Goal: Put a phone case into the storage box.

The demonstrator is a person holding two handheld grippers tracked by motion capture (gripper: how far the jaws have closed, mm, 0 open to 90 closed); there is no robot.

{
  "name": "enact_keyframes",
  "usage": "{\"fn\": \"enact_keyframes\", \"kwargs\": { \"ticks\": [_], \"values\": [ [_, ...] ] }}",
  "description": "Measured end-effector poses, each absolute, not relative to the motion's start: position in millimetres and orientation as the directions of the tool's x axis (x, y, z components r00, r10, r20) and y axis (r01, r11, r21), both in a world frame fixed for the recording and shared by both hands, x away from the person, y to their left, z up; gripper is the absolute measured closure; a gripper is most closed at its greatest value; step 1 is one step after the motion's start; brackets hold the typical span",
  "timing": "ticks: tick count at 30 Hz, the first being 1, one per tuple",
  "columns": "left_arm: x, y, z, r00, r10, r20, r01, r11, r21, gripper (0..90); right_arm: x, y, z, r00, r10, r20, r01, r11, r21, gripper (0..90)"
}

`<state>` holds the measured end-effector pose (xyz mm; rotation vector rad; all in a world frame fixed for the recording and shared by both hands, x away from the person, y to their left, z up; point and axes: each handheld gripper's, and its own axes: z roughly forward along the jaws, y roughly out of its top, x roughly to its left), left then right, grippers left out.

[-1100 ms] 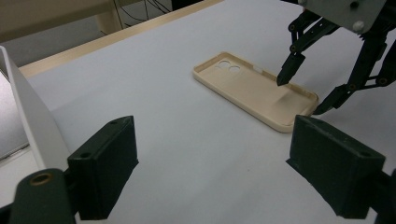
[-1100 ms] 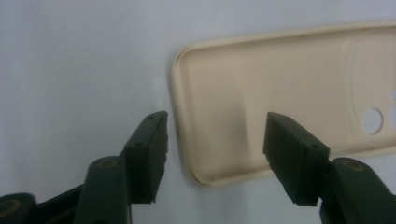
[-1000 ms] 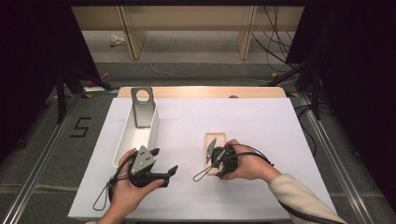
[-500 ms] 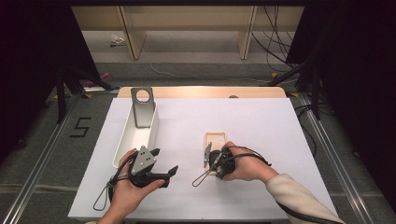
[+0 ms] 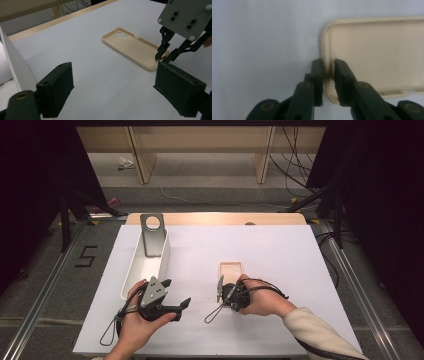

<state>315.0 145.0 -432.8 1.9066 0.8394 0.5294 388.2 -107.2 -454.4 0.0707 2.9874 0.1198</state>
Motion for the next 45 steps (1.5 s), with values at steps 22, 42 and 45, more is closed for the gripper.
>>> {"fn": "enact_keyframes", "kwargs": {
  "ticks": [22, 42, 45],
  "values": [
    [315.0, 144.8, -433.5, 0.674, 0.739, 0.011, 0.331, -0.316, 0.889, 14.6, 385.3, -106.8, -454.0, -0.988, 0.059, -0.14, 0.047, 0.995, 0.086, 86.8],
    [315.1, 146.0, -433.5, 0.672, 0.741, 0.009, 0.334, -0.314, 0.889, 14.7, 385.6, -125.4, -431.2, -0.983, 0.088, -0.161, 0.047, 0.969, 0.244, 87.9],
    [315.1, 146.1, -433.3, 0.671, 0.741, 0.009, 0.333, -0.313, 0.889, 14.7, 384.3, -131.7, -426.9, -0.982, 0.101, -0.159, 0.052, 0.957, 0.286, 87.9]
  ]
}}
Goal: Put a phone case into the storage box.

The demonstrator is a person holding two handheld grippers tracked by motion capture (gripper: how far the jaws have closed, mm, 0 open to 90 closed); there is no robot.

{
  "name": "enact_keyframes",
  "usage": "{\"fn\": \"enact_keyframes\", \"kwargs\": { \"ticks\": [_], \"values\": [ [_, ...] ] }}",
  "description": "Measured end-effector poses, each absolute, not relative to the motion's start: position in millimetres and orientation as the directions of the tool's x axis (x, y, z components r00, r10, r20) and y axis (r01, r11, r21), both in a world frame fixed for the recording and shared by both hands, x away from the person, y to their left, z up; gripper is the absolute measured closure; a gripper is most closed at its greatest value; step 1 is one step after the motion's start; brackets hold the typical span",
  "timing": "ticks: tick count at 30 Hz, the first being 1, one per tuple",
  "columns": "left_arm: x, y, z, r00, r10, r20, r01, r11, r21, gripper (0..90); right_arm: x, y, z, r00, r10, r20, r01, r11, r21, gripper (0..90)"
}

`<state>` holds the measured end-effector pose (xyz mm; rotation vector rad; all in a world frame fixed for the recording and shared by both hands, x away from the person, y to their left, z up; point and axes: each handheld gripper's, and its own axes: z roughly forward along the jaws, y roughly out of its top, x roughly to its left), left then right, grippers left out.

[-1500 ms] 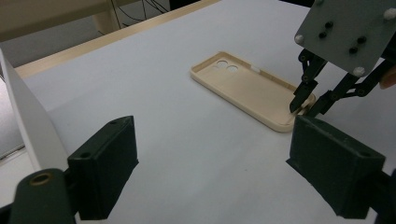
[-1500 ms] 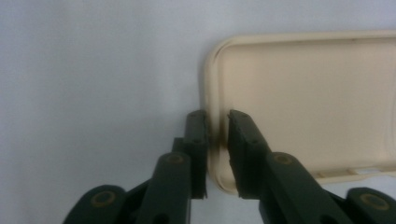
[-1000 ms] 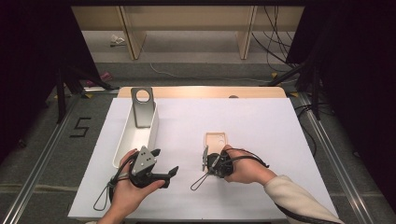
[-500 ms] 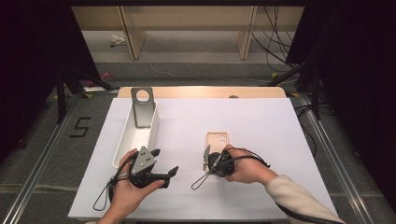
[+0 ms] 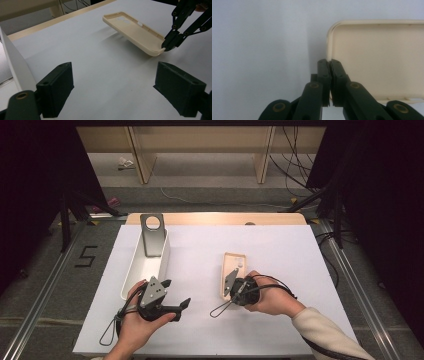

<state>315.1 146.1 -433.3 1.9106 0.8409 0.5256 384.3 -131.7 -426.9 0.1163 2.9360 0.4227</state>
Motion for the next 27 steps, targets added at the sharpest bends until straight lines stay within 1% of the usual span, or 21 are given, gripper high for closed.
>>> {"fn": "enact_keyframes", "kwargs": {
  "ticks": [8, 11, 15, 18, 23, 27],
  "values": [
    [315.8, 145.9, -433.6, 0.671, 0.741, 0.006, 0.337, -0.311, 0.889, 14.7, 381.4, -141.9, -414.6, -0.977, 0.142, -0.16, 0.071, 0.921, 0.383, 87.9],
    [317.0, 145.7, -433.0, 0.671, 0.742, 0.005, 0.337, -0.31, 0.889, 14.8, 379.7, -143.8, -411.8, -0.976, 0.145, -0.162, 0.067, 0.91, 0.41, 87.9],
    [319.7, 143.9, -429.7, 0.672, 0.74, -0.001, 0.339, -0.307, 0.889, 15.3, 378.1, -145.6, -410.5, -0.978, 0.123, -0.166, 0.036, 0.893, 0.449, 87.9],
    [324.2, 140.8, -424.9, 0.674, 0.738, -0.016, 0.345, -0.295, 0.891, 15.7, 374.2, -147.0, -409.2, -0.977, 0.129, -0.171, 0.037, 0.887, 0.461, 87.9],
    [335.6, 131.0, -418.6, 0.679, 0.731, -0.069, 0.381, -0.271, 0.884, 16.6, 367.1, -147.5, -410.6, -0.976, 0.123, -0.178, 0.027, 0.886, 0.462, 88.0],
    [346.7, 120.3, -412.4, 0.685, 0.725, -0.07, 0.381, -0.275, 0.883, 16.6, 361.8, -147.4, -411.2, -0.976, 0.12, -0.179, 0.024, 0.888, 0.46, 88.0]
  ]
}}
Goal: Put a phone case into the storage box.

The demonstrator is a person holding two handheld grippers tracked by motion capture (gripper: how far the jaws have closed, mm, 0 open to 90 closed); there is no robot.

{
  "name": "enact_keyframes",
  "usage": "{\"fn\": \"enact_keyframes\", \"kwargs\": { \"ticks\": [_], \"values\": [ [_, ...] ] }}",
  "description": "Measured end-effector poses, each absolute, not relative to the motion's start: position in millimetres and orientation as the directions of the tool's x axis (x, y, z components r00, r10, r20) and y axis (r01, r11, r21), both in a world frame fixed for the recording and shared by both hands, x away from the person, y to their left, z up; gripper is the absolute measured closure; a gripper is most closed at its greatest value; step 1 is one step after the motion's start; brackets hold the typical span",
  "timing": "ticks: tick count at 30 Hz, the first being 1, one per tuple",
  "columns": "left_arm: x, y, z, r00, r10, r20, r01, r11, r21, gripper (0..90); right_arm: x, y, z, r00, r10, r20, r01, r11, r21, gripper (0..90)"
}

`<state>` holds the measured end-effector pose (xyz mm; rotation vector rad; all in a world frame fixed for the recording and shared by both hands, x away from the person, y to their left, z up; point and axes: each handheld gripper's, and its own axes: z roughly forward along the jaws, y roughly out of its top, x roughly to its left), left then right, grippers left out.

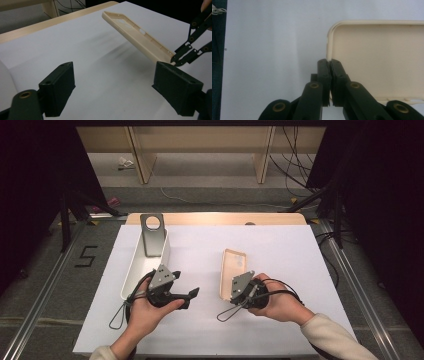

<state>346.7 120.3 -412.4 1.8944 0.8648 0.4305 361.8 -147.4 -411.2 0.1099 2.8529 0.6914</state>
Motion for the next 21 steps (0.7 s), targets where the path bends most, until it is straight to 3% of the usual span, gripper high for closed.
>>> {"fn": "enact_keyframes", "kwargs": {
  "ticks": [21],
  "values": [
    [402.0, 71.5, -396.2, 0.666, 0.734, -0.133, 0.493, -0.299, 0.817, 20.8, 343.5, -127.3, -412.0, -0.98, 0.055, -0.193, -0.041, 0.886, 0.462, 88.0]
  ]
}}
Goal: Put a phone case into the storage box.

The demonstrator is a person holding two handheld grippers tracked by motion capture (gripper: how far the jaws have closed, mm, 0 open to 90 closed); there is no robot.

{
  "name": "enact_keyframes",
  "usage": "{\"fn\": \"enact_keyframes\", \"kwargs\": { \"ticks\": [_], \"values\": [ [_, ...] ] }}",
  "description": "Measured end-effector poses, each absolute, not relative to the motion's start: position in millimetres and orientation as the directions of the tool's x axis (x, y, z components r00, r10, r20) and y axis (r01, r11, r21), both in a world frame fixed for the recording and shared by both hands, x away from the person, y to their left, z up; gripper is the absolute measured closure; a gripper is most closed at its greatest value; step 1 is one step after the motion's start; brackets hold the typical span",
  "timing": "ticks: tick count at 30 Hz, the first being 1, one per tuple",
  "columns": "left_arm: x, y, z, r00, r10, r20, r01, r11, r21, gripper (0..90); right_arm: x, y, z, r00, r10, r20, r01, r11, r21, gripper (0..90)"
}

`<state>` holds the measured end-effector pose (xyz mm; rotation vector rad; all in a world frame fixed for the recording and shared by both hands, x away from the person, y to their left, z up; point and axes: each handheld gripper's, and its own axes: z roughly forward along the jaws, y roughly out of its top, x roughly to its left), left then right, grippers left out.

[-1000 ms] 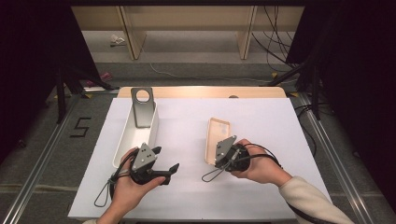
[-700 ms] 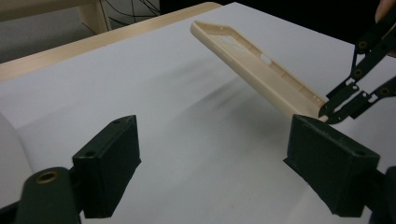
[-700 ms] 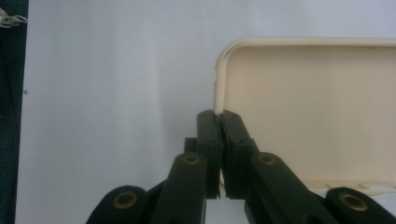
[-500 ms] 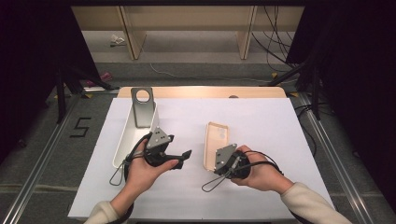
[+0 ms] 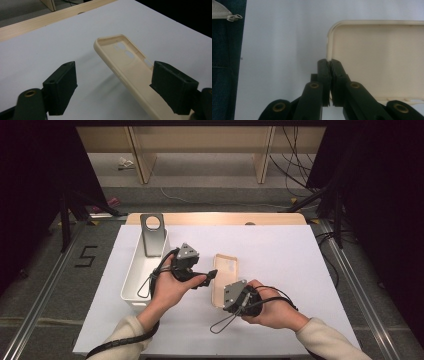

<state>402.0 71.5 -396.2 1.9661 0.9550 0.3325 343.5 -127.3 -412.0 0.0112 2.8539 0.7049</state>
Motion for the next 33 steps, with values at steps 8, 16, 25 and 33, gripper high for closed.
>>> {"fn": "enact_keyframes", "kwargs": {
  "ticks": [8, 16, 25, 33],
  "values": [
    [420.5, 63.3, -402.4, 0.611, 0.764, -0.207, 0.584, -0.259, 0.769, 32.1, 338.5, -122.7, -410.1, -0.976, 0.04, -0.212, -0.064, 0.885, 0.461, 88.0],
    [427.6, 63.9, -408.2, 0.588, 0.748, -0.307, 0.645, -0.204, 0.737, 45.4, 335.5, -121.0, -408.0, -0.973, 0.034, -0.23, -0.078, 0.885, 0.46, 88.0],
    [427.2, 67.6, -408.5, 0.554, 0.745, -0.371, 0.667, -0.131, 0.734, 67.2, 332.2, -117.7, -407.6, -0.971, 0.012, -0.239, -0.102, 0.882, 0.46, 88.0],
    [421.4, 66.4, -396.8, 0.56, 0.705, -0.435, 0.664, -0.068, 0.745, 76.5, 335.3, -116.6, -413.4, -0.971, 0.009, -0.24, -0.102, 0.889, 0.447, 88.3]
  ]
}}
